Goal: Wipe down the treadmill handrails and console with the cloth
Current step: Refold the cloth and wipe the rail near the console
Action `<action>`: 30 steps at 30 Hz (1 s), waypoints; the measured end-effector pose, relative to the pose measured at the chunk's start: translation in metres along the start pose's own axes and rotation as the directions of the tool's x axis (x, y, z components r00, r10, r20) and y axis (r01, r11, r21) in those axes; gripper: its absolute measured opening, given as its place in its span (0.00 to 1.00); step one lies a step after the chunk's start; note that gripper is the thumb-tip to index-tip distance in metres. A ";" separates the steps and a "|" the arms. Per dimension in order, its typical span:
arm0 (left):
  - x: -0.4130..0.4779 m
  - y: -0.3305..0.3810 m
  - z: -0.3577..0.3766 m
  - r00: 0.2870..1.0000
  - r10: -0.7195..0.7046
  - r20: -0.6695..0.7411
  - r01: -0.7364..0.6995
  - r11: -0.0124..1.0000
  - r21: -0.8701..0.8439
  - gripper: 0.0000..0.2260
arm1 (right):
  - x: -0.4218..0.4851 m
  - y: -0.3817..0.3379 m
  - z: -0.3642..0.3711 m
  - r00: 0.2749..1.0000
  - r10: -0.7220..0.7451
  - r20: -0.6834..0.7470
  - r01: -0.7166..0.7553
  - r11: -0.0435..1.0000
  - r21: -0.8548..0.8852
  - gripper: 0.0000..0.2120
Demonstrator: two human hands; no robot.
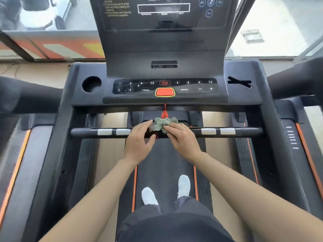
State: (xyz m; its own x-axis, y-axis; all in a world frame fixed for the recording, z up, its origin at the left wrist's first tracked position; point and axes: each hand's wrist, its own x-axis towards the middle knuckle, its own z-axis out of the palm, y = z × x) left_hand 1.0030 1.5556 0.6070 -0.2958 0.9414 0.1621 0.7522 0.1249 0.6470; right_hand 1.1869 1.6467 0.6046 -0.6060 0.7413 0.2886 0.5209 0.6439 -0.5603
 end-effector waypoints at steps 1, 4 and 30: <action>-0.003 -0.002 -0.006 1.000 0.013 -0.013 -0.013 1.000 -0.020 0.24 | 0.002 -0.006 0.006 0.999 -0.051 0.016 0.051 0.999 0.011 0.11; -0.007 -0.015 -0.023 0.996 0.087 0.000 -0.087 0.996 -0.003 0.27 | 0.012 -0.025 0.023 0.977 -0.192 0.097 0.188 0.981 0.046 0.11; -0.030 -0.147 -0.132 0.931 -0.225 -0.288 0.298 0.924 0.241 0.14 | 0.156 -0.153 0.150 0.727 -0.386 0.568 0.279 0.922 0.269 0.07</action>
State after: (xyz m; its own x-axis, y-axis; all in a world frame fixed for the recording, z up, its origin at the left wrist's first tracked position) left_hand 0.8237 1.4679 0.6053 -0.6141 0.7578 0.2203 0.7487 0.4712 0.4663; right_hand 0.9229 1.6351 0.6188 -0.9830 0.1831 -0.0145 0.1492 0.7498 -0.6446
